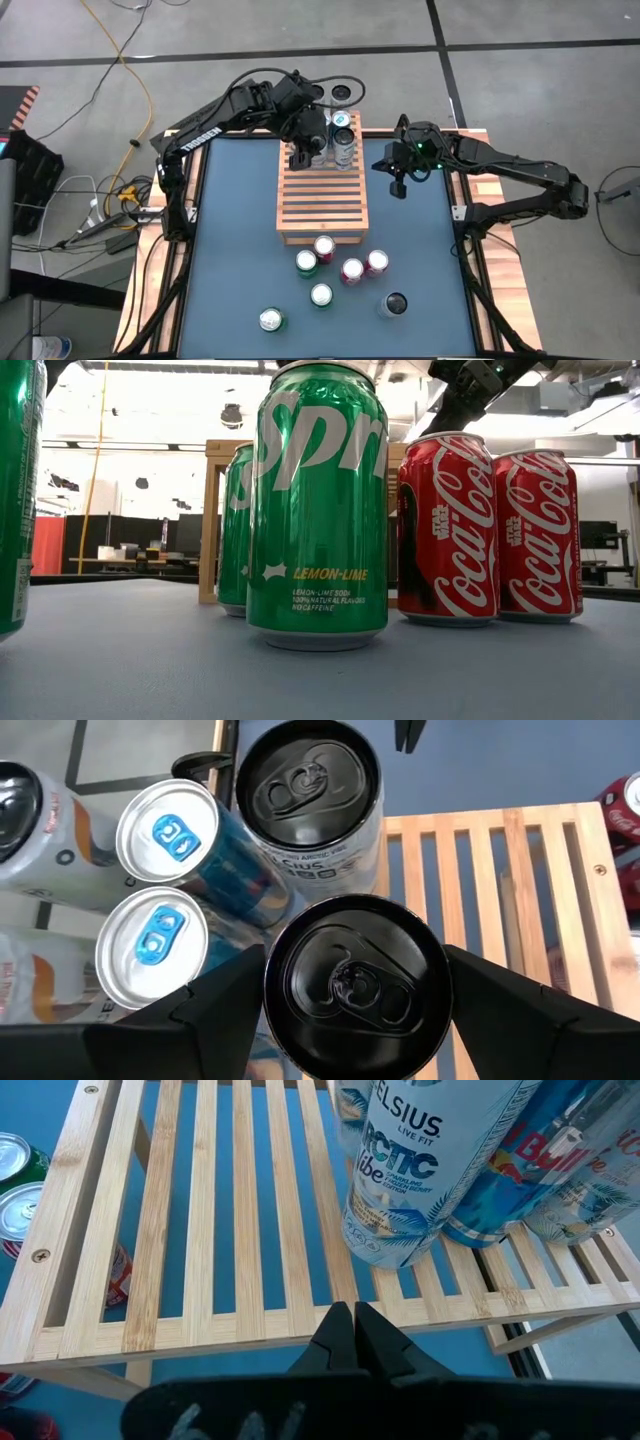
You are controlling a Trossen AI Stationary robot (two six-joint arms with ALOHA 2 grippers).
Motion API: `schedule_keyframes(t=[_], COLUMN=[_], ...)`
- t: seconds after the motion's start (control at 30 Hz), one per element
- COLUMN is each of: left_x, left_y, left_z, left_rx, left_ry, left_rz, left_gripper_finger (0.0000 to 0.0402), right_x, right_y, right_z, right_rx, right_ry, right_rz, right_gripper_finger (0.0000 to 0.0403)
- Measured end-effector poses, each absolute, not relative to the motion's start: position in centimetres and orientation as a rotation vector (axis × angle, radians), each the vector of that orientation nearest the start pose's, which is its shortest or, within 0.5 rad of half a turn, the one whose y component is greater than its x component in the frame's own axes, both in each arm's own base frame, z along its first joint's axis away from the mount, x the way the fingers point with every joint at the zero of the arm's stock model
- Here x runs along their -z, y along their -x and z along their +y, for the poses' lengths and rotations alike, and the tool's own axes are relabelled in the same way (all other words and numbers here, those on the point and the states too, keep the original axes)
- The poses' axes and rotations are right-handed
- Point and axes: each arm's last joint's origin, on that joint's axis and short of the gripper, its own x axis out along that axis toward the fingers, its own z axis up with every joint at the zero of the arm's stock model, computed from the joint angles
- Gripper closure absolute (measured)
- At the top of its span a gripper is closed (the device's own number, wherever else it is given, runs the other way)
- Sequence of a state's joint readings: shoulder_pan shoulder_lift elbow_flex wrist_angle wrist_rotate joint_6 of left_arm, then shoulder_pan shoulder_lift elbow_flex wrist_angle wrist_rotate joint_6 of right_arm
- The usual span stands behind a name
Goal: Place canned beverage on shelf
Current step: Put the left white blue soda can on the shelf aligned with the other white blue soda can
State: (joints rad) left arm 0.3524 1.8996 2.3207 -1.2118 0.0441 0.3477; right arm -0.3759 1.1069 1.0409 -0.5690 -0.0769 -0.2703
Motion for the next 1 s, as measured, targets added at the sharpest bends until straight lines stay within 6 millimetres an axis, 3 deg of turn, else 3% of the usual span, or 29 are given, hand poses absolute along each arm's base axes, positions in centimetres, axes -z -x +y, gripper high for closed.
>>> schedule_keyframes(t=[0.67,1.0], left_x=[-43.23,-43.13], left_y=[-35.57,-35.66], left_z=[12.45,12.05], left_rx=[-0.125,-0.221], left_ry=[-0.205,-0.262], left_rz=[0.825,0.868], left_gripper_finger=[0.0127,0.0048], right_x=[-32.59,-32.60], right_y=[-21.29,-21.29], right_z=[-8.17,-8.17], right_rx=[0.202,0.202], right_ry=[0.117,0.118], right_rz=[0.655,0.655], right_gripper_finger=[0.0403,0.0403])
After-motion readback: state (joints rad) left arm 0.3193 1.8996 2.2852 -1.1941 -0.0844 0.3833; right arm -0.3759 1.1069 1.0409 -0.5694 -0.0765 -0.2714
